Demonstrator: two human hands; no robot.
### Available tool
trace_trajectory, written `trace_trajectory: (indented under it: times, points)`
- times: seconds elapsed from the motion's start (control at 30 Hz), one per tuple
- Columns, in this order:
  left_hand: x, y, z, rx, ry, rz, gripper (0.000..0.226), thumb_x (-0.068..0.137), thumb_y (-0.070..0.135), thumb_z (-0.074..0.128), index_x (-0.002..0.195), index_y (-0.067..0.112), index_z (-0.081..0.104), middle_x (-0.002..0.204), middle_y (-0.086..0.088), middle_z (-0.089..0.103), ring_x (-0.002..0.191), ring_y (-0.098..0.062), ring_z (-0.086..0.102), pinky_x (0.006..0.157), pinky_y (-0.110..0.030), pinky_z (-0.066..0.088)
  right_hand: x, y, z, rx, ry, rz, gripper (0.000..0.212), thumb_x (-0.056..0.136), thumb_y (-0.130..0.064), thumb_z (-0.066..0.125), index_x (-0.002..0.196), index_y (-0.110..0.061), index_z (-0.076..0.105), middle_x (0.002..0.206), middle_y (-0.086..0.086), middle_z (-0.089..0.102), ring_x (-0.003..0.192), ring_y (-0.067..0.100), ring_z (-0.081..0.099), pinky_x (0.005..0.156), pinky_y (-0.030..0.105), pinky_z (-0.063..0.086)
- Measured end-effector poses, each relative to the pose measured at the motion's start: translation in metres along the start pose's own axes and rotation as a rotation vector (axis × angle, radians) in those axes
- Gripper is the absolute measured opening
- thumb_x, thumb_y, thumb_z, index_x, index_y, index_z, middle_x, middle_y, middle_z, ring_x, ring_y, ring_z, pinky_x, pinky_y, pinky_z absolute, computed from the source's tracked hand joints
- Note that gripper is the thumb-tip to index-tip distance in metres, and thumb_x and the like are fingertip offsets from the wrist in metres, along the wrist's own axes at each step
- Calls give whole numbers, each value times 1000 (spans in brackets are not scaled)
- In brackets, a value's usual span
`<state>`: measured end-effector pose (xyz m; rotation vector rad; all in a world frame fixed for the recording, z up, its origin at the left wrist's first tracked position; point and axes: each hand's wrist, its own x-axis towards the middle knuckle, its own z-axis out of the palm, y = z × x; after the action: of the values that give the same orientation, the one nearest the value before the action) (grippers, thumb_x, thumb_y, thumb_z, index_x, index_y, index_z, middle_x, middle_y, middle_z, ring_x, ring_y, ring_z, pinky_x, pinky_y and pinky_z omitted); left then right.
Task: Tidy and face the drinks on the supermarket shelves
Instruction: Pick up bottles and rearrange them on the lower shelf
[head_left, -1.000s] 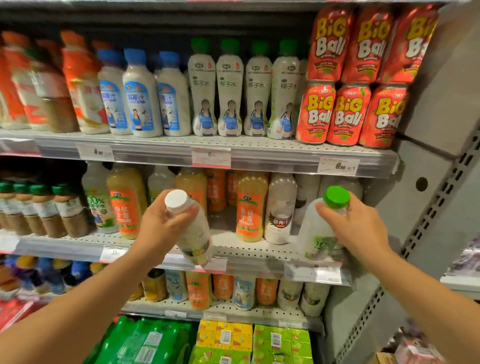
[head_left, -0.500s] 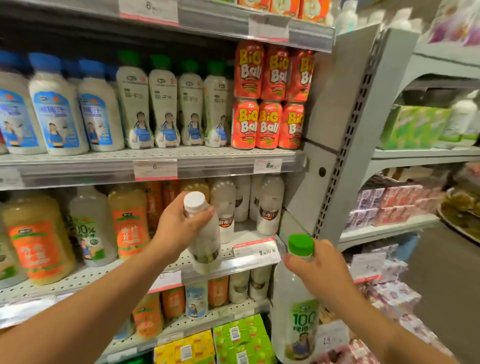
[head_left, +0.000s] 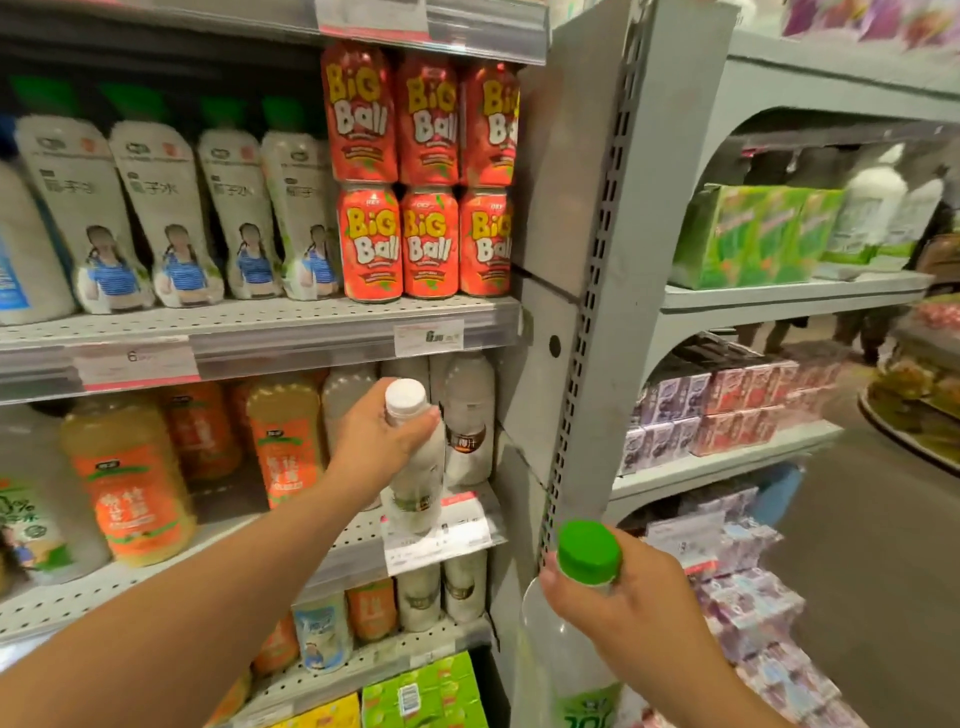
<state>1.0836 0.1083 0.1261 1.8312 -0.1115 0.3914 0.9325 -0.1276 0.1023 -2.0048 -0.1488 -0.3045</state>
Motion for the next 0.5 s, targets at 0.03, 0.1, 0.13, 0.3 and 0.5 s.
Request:
trace_trajectory:
  times: [0.03, 0.1, 0.13, 0.3, 0.5]
  points:
    - [3, 0, 4, 17, -7, 9, 21, 81, 27, 77, 92, 33, 61, 86, 14, 68, 79, 4, 62, 64, -13, 44, 3, 4, -3, 0, -7, -1, 41, 61, -58, 70, 82, -24, 68, 72, 1, 67, 63, 11, 58, 62, 35, 50]
    - [11, -1, 11, 53, -31, 18, 21, 81, 27, 77, 90, 34, 60, 85, 16, 67, 77, 7, 61, 63, -10, 43, 9, 12, -8, -6, -16, 2, 42, 60, -58, 72, 82, -23, 68, 73, 1, 69, 67, 16, 61, 65, 36, 50]
    - [16, -2, 14, 79, -35, 17, 22, 80, 28, 77, 90, 35, 59, 87, 15, 67, 79, 6, 61, 64, -13, 43, 12, 16, -11, -6, -18, 8, 41, 59, -58, 72, 82, -24, 69, 74, 1, 69, 70, 19, 63, 67, 37, 50]
    - [43, -13, 29, 137, 10, -71, 26, 80, 33, 77, 101, 28, 62, 97, 7, 67, 89, -9, 61, 77, -30, 47, 26, 33, -22, -29, -22, 45, 41, 54, -59, 73, 82, -29, 70, 72, 0, 70, 69, 18, 64, 65, 33, 50]
    - [79, -17, 30, 321, 74, -275, 37, 81, 44, 73, 66, 15, 57, 68, 2, 57, 66, -14, 56, 51, -26, 39, 41, 42, -32, -58, -60, 137, 39, 48, -58, 75, 83, -42, 71, 75, -10, 73, 71, 4, 67, 66, 17, 50]
